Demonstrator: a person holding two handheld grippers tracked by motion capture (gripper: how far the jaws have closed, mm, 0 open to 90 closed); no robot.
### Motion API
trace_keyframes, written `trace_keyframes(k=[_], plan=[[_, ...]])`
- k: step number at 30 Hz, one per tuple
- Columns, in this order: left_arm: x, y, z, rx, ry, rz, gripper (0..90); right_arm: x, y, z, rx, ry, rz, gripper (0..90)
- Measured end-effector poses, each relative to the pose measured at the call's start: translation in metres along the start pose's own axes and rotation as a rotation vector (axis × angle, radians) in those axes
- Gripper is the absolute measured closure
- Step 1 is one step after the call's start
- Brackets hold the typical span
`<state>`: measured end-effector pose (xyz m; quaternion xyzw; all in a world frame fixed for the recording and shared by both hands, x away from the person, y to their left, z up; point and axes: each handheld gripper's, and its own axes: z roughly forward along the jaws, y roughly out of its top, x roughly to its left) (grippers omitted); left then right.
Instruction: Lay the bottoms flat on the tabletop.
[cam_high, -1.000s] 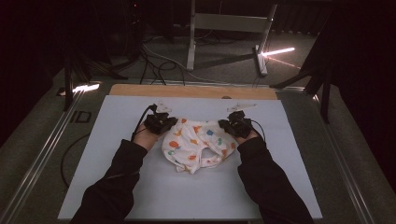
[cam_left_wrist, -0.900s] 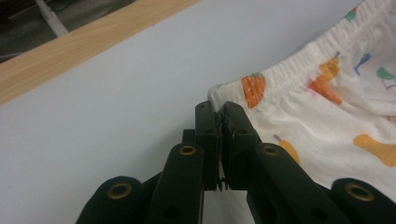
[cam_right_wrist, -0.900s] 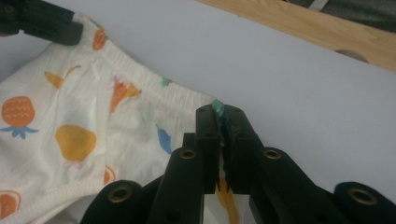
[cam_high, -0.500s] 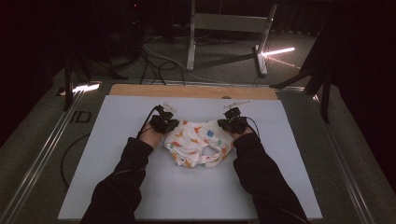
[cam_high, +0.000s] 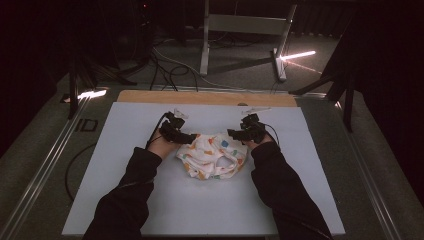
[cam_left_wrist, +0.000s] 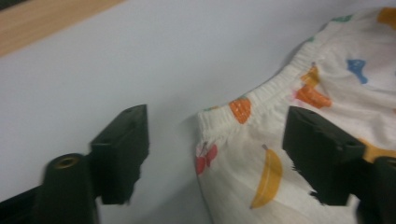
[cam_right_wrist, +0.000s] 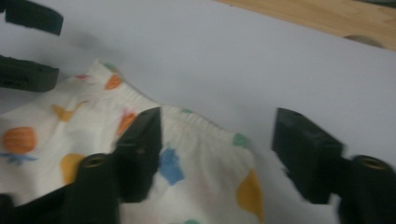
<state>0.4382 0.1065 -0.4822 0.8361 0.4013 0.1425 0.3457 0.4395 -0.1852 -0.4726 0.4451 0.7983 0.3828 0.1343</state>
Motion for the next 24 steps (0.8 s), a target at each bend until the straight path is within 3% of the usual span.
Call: trace_keyframes(k=[1, 2, 5, 7, 10, 19, 24], plan=[[-0.002, 0.000, -0.004, 0.010, -0.030, 0.007, 13.9, 0.001, -0.001, -0.002, -0.007, 0.006, 0.003, 25.6], [-0.003, 0.000, -0.006, 0.014, -0.038, 0.017, 10.2, 0.003, -0.003, -0.006, -0.013, 0.037, -0.006, 15.8], [-0.003, -0.002, -0.013, 0.006, -0.053, 0.013, 4.7, 0.004, -0.006, -0.012, -0.009, 0.077, -0.011, 13.6], [-0.003, -0.002, -0.019, 0.001, -0.056, 0.016, 3.1, 0.007, -0.008, -0.015, -0.004, 0.080, -0.040, 11.5], [-0.005, -0.003, -0.029, -0.023, -0.066, 0.013, 2.7, 0.010, -0.011, -0.024, -0.004, 0.096, -0.064, 11.5], [-0.024, -0.008, -0.064, -0.054, -0.096, 0.087, 3.1, 0.031, -0.018, -0.056, -0.027, 0.114, -0.140, 13.7], [-0.039, -0.013, -0.081, -0.072, -0.121, 0.123, 3.8, 0.043, -0.022, -0.067, -0.038, 0.153, -0.165, 13.9]])
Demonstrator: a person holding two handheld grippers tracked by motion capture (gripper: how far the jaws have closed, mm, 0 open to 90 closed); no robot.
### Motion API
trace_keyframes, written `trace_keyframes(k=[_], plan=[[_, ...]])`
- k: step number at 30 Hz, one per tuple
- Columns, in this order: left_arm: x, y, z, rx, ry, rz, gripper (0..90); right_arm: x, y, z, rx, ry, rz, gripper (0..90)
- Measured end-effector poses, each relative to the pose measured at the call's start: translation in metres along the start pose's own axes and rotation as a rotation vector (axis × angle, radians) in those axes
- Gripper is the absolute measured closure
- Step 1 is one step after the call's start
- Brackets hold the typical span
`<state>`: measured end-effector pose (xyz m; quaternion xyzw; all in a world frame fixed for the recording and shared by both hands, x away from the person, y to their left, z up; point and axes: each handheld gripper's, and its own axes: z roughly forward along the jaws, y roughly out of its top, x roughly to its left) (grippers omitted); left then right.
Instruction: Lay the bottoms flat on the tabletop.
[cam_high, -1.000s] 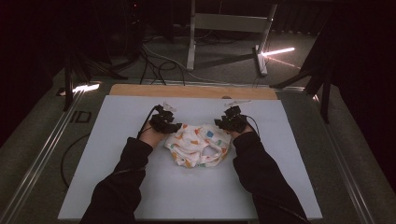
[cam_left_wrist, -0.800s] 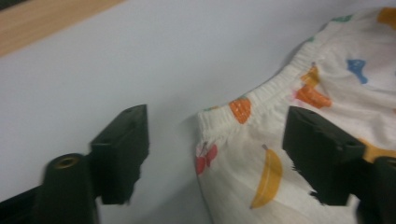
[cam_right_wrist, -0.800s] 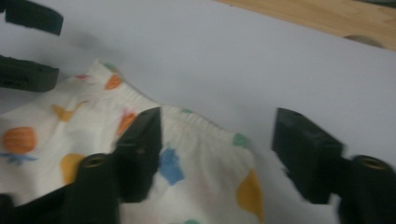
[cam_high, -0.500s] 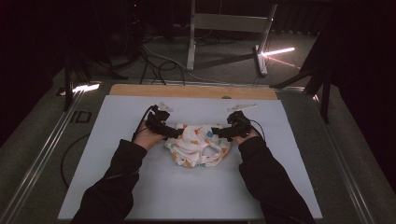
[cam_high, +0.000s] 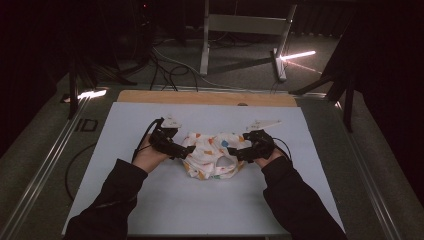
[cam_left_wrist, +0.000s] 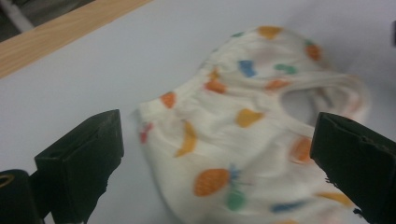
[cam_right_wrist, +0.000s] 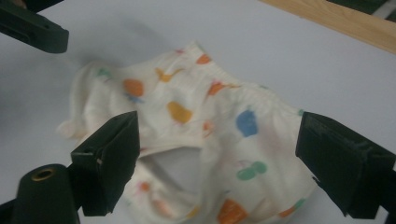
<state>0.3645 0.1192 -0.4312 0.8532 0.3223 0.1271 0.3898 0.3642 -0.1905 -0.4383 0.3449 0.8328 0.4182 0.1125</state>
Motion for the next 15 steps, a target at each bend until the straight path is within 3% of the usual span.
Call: trace_keyframes(k=[4, 7, 9, 11, 15], plan=[[-0.029, -0.005, -0.018, -0.028, -0.040, 0.070, 4.6, 0.020, -0.007, -0.007, -0.006, 0.072, -0.033, 13.8], [-0.047, -0.015, -0.023, -0.041, -0.090, 0.087, 5.8, 0.032, -0.015, -0.008, -0.010, 0.135, -0.035, 13.4], [-0.057, -0.022, -0.022, -0.037, -0.101, 0.110, 6.2, 0.038, -0.019, -0.005, -0.003, 0.158, -0.029, 14.2], [-0.066, -0.029, -0.018, -0.037, -0.116, 0.117, 9.1, 0.044, -0.025, 0.001, 0.006, 0.178, -0.052, 16.9], [-0.076, -0.042, -0.002, 0.003, -0.115, 0.140, 15.6, 0.056, -0.036, 0.015, 0.021, 0.170, -0.079, 26.4]])
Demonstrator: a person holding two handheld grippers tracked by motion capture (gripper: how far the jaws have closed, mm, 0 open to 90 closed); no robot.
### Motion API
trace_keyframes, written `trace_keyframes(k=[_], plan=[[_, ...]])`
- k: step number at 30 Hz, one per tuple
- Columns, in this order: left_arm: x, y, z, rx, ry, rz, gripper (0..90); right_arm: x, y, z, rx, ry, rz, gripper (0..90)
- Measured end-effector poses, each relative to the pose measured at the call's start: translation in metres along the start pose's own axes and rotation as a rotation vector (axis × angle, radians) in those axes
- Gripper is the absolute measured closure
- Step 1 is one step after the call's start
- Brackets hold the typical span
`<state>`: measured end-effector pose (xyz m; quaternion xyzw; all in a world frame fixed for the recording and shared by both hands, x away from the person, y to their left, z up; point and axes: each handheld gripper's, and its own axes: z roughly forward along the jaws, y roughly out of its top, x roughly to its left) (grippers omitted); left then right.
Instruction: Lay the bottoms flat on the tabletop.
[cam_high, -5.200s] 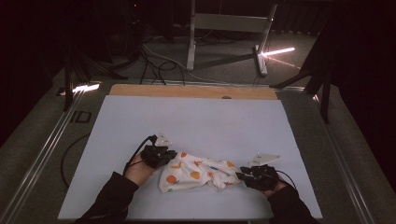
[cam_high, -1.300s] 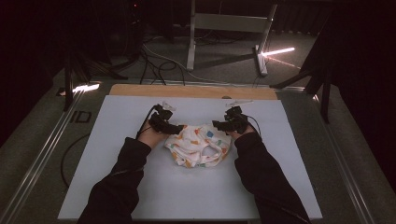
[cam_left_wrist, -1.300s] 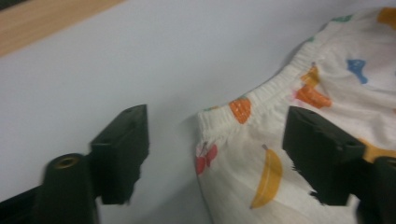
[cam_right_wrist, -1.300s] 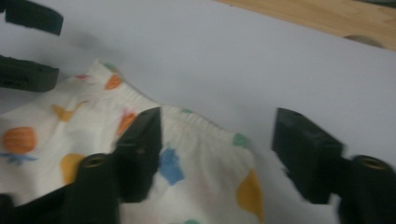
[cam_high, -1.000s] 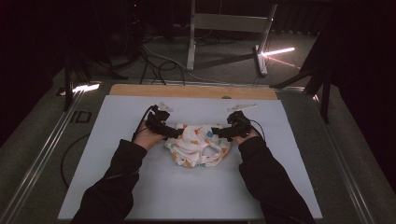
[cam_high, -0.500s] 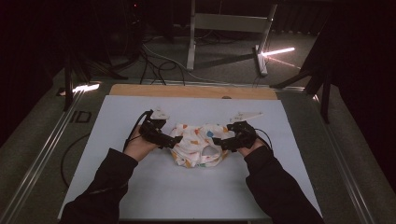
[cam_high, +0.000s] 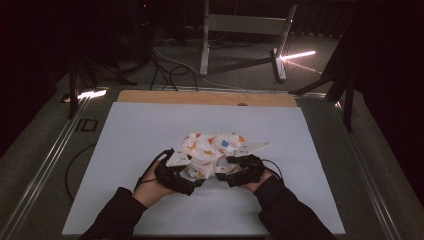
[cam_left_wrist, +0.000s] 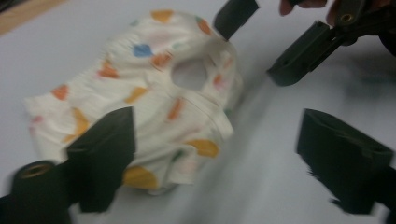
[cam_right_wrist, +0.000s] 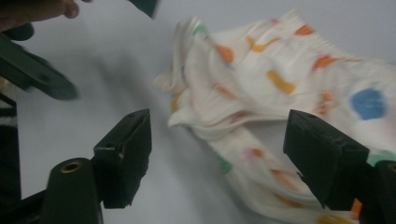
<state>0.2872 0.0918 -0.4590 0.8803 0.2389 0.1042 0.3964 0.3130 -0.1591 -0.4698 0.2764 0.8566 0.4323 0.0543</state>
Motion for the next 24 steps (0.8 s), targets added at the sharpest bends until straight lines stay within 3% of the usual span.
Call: trace_keyframes(k=[5, 8, 11, 16, 18, 20, 22, 24], plan=[[0.003, -0.015, 0.025, 0.062, 0.027, 0.009, 22.6, 0.004, -0.008, 0.019, 0.058, -0.015, -0.024, 30.8], [0.008, -0.021, 0.036, 0.073, 0.054, 0.019, 32.6, 0.002, -0.011, 0.030, 0.089, -0.031, -0.021, 32.4], [0.012, -0.023, 0.043, 0.084, 0.076, 0.033, 41.8, 0.003, -0.014, 0.038, 0.121, -0.055, -0.050, 34.0], [0.017, -0.021, 0.044, 0.062, 0.124, 0.040, 74.2, 0.004, -0.017, 0.045, 0.150, -0.093, -0.073, 43.2], [0.018, -0.019, 0.041, 0.050, 0.130, 0.033, 84.6, 0.005, -0.018, 0.046, 0.161, -0.123, -0.086, 51.6], [0.018, -0.016, 0.037, 0.032, 0.127, 0.027, 86.7, 0.007, -0.019, 0.046, 0.169, -0.158, -0.111, 61.9], [0.018, -0.014, 0.033, 0.023, 0.137, 0.026, 87.2, 0.005, -0.018, 0.045, 0.193, -0.201, -0.156, 77.8], [0.019, -0.013, 0.030, 0.017, 0.140, 0.022, 87.3, 0.004, -0.015, 0.043, 0.191, -0.194, -0.103, 85.0]])
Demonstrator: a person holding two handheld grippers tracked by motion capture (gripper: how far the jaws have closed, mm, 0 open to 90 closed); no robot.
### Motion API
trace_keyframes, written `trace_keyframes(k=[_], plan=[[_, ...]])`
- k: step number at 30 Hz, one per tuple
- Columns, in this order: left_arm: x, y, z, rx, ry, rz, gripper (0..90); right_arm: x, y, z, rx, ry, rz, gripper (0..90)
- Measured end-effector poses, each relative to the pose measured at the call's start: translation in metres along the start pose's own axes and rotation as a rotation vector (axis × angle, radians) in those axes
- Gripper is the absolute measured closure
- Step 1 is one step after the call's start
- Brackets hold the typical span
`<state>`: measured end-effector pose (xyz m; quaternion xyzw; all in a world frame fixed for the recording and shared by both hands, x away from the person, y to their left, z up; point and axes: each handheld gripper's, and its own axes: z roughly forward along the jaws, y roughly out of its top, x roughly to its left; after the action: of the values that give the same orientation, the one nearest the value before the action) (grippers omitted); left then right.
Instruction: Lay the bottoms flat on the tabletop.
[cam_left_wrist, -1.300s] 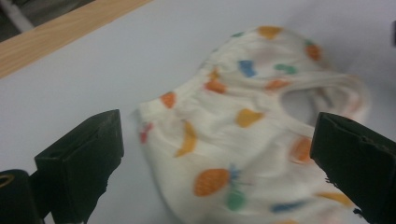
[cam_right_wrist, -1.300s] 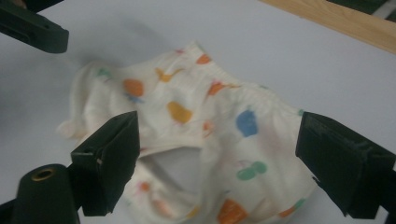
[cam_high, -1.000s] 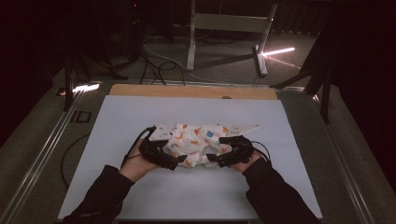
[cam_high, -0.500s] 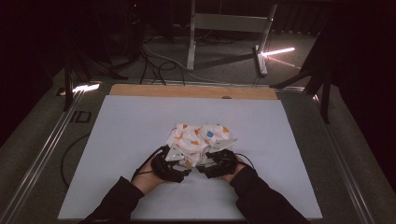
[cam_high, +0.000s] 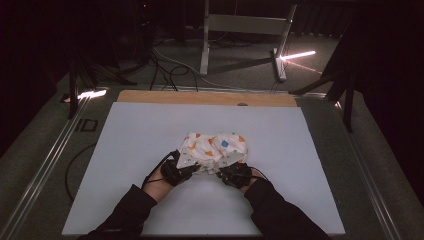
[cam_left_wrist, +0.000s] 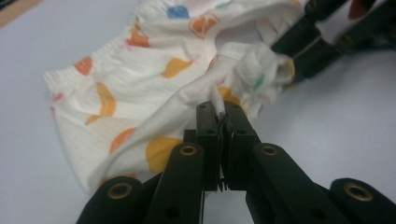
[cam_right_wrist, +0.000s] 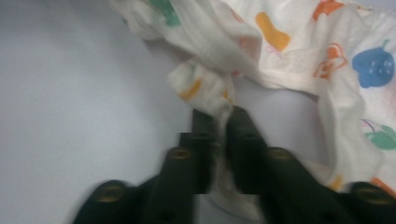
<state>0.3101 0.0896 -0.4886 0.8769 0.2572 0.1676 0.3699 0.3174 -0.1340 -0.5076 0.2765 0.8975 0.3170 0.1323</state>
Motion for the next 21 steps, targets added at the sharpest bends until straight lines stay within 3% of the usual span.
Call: trace_keyframes(k=[6, 7, 9, 10, 11, 13, 15, 21], plan=[[0.002, 0.001, -0.012, -0.022, 0.006, -0.012, 87.3, -0.005, -0.004, -0.019, -0.013, 0.057, 0.003, 85.9], [0.001, 0.000, -0.014, -0.024, 0.006, -0.010, 87.3, -0.007, -0.006, -0.023, -0.011, 0.073, -0.035, 85.8], [0.001, 0.000, -0.016, -0.025, 0.008, -0.011, 87.3, -0.006, -0.008, -0.028, -0.014, 0.080, -0.021, 85.7], [-0.001, 0.000, -0.019, -0.028, 0.004, -0.013, 87.3, -0.009, -0.011, -0.032, -0.018, 0.077, -0.071, 85.6], [-0.002, -0.001, -0.021, -0.031, 0.002, -0.014, 87.3, -0.011, -0.017, -0.043, -0.026, 0.111, -0.051, 85.2], [-0.003, -0.001, -0.025, -0.030, -0.006, -0.012, 87.3, -0.016, -0.023, -0.053, -0.018, 0.133, -0.050, 84.8], [-0.005, -0.001, -0.028, -0.035, -0.003, -0.011, 87.3, -0.024, -0.031, -0.061, -0.026, 0.130, -0.084, 84.6], [-0.012, -0.004, -0.039, -0.039, -0.024, -0.008, 87.3, -0.038, -0.048, -0.083, -0.021, 0.158, -0.085, 83.9]])
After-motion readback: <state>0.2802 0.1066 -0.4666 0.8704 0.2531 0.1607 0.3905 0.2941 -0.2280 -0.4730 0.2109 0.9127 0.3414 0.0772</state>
